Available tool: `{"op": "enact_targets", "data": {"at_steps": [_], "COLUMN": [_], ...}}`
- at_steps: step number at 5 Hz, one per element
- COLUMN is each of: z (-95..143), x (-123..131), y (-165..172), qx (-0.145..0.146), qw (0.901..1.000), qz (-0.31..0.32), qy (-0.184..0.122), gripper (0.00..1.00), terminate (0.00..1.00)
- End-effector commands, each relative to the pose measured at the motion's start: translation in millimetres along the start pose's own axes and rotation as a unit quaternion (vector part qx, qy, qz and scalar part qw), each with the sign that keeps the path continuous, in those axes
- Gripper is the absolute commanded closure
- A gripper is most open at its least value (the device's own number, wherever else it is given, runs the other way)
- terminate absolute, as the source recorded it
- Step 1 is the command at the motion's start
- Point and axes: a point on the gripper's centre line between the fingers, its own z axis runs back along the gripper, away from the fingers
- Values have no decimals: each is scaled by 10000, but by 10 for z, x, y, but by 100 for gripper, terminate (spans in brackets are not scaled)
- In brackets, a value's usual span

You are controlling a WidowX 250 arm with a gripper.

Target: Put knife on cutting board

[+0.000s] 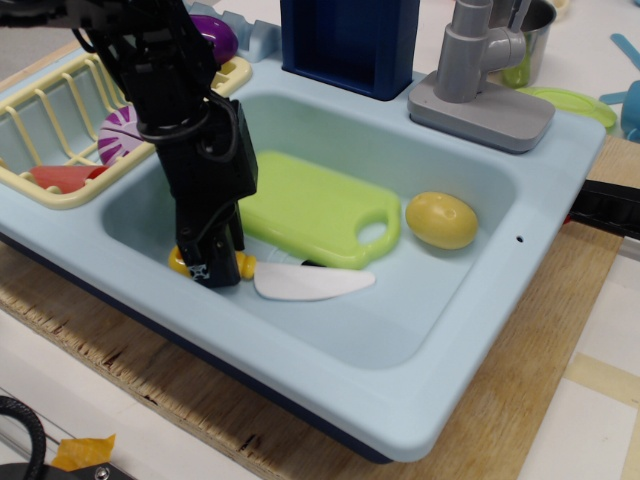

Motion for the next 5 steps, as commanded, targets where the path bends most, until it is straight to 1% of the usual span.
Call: {"op": "enact_targets", "data": {"at_steps": [1,2,3,4,5], "z": [-3,238,407,641,751], "x": [30,101,142,197,267], "y": [1,-60,-102,-78,157], "qx": [-106,109,277,355,742], "qw": [9999,9997,9991,9972,9932], "qz": [56,-38,-161,-430,-869], "qy": [117,234,293,492,244], "gripper": [100,100,100,100,100], "terminate": [0,0,0,0,0]}}
